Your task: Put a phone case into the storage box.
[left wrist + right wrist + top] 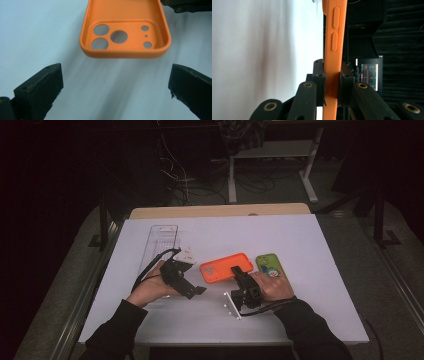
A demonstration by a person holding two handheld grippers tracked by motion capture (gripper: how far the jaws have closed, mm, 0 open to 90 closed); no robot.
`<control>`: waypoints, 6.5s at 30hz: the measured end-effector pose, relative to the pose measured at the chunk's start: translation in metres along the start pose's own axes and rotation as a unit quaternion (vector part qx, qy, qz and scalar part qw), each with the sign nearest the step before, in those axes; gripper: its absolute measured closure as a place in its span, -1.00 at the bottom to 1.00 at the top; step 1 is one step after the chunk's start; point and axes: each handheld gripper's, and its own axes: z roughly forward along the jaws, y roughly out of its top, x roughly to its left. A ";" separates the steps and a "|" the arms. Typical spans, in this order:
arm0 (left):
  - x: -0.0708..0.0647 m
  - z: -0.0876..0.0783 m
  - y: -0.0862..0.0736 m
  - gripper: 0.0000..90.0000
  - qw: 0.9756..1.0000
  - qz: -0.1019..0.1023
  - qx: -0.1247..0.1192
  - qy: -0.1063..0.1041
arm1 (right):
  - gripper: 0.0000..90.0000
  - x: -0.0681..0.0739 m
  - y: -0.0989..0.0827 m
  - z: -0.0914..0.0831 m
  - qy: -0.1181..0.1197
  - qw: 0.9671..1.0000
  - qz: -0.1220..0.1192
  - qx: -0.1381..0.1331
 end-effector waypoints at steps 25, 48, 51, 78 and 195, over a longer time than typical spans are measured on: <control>0.003 0.000 0.000 -1.00 1.000 0.003 0.002 0.010 | 0.74 -0.024 -0.015 0.005 0.087 0.971 0.222 -0.009; 0.007 -0.004 0.001 -1.00 1.000 -0.021 -0.004 0.015 | 0.74 -0.048 -0.046 0.013 0.209 0.834 0.511 -0.024; 0.007 -0.004 0.002 -1.00 0.999 -0.032 -0.017 0.018 | 0.74 -0.050 -0.052 0.016 0.225 0.808 0.544 -0.030; 0.020 -0.020 0.031 -1.00 0.989 -0.086 -0.117 0.032 | 0.75 -0.052 -0.069 0.022 0.263 0.707 0.653 -0.062; 0.024 -0.014 0.057 -0.66 0.979 -0.088 -0.181 0.021 | -1.00 -0.027 -0.101 -0.020 0.301 0.755 0.582 0.014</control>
